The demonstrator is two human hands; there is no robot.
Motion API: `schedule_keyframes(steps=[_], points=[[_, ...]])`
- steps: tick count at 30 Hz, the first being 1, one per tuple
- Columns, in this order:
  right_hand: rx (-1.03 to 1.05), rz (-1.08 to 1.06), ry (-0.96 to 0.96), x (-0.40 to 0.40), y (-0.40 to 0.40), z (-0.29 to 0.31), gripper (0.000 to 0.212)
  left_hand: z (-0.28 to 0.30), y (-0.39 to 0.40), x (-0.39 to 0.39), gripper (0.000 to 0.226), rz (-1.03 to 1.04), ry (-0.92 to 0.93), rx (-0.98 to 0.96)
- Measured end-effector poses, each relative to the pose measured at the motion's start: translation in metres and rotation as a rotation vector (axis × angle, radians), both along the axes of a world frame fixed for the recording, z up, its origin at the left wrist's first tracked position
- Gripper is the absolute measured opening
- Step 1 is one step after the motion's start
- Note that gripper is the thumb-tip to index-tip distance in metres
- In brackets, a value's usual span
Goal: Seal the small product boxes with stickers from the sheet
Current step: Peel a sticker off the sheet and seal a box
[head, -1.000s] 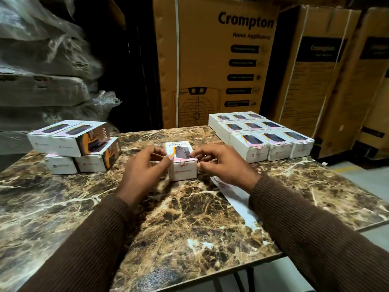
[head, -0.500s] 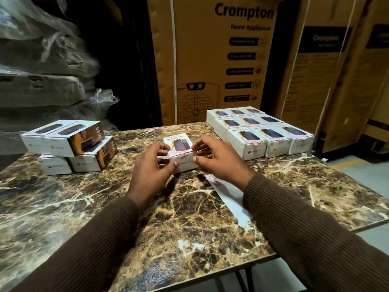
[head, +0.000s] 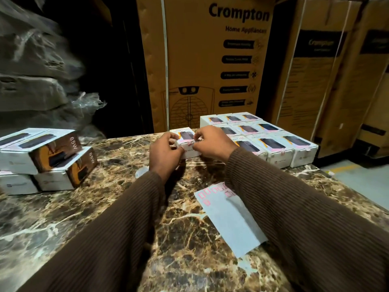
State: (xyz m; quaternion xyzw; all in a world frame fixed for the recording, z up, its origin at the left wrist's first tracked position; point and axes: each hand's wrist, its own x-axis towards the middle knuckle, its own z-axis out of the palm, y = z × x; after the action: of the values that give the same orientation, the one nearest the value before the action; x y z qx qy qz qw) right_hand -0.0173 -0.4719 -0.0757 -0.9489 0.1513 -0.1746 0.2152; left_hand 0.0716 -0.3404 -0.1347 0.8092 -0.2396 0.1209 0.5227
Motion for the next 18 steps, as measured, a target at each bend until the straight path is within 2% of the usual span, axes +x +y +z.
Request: schedule_keyframes(steps=[6,10,18], points=[[-0.061,-0.095,0.006,0.042,-0.012,-0.006,0.013,0.0,-0.038,0.04,0.029,0.001,0.004,0.011],[-0.128,-0.097,0.021,0.052,-0.017,-0.004,0.031,-0.001,-0.052,0.057,0.029,-0.01,-0.003,0.016],[-0.303,-0.101,0.102,0.054,-0.027,-0.005,0.032,0.0,-0.064,0.071,0.052,-0.103,0.028,0.045]])
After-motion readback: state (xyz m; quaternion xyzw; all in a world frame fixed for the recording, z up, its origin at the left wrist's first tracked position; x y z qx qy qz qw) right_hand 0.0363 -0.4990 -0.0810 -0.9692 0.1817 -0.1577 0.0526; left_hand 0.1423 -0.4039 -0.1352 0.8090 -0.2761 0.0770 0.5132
